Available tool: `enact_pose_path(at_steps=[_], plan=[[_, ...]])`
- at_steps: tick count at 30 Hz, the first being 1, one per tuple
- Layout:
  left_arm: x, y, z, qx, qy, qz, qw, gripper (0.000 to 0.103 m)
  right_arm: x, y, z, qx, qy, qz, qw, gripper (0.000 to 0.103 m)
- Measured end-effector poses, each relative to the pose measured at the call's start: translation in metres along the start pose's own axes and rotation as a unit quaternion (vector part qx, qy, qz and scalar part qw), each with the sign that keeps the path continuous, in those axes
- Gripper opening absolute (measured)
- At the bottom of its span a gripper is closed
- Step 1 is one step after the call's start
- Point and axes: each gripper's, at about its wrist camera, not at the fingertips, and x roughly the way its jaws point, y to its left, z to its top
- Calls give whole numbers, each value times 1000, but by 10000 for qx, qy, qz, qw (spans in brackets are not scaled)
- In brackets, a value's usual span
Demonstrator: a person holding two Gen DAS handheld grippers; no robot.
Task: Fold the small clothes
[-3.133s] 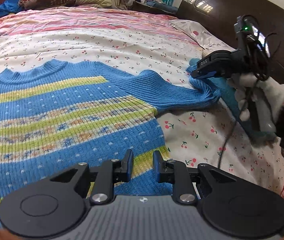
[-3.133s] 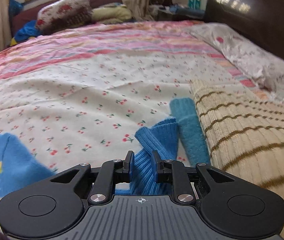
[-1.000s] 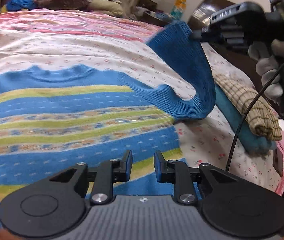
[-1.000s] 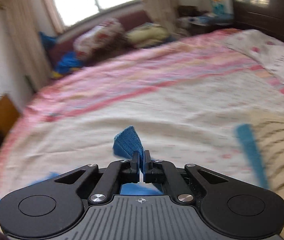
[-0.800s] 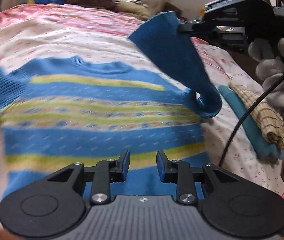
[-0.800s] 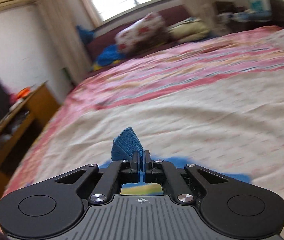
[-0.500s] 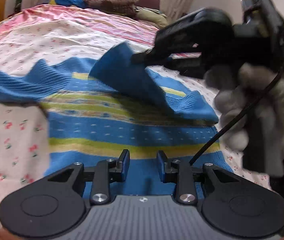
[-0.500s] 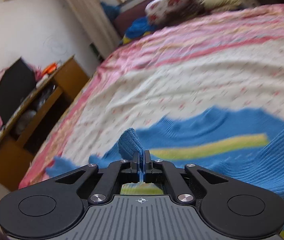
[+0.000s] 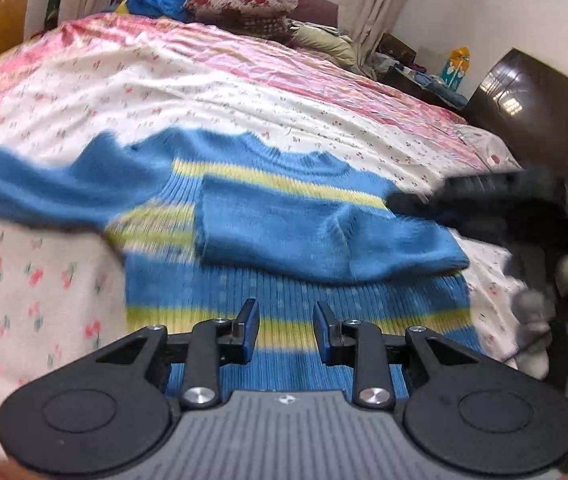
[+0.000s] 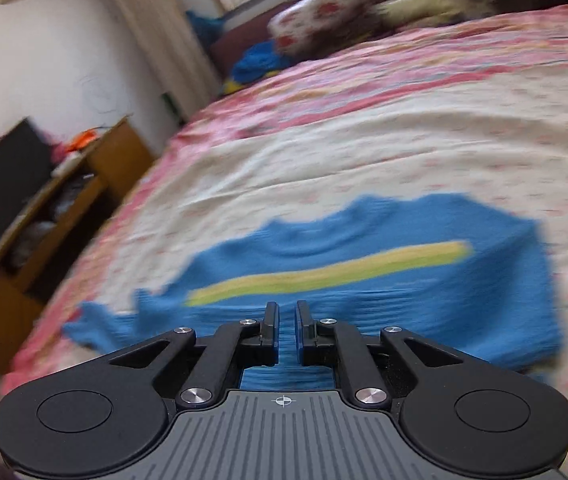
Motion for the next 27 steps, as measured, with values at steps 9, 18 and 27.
enact_pose_path(at_steps=[9,18,27], plan=[[39,1,31,2,-124,429,9990,35,-17,-69,-16,514,-455,-576,9960,11],[35,19,30,-224,-191,973,9948,35,-12,-82,-36,125,-571,-638,9962,11],[64,19,42,-27,29,1203,9927,49,-16,-80,-40,147,-605,-421,9972,12]])
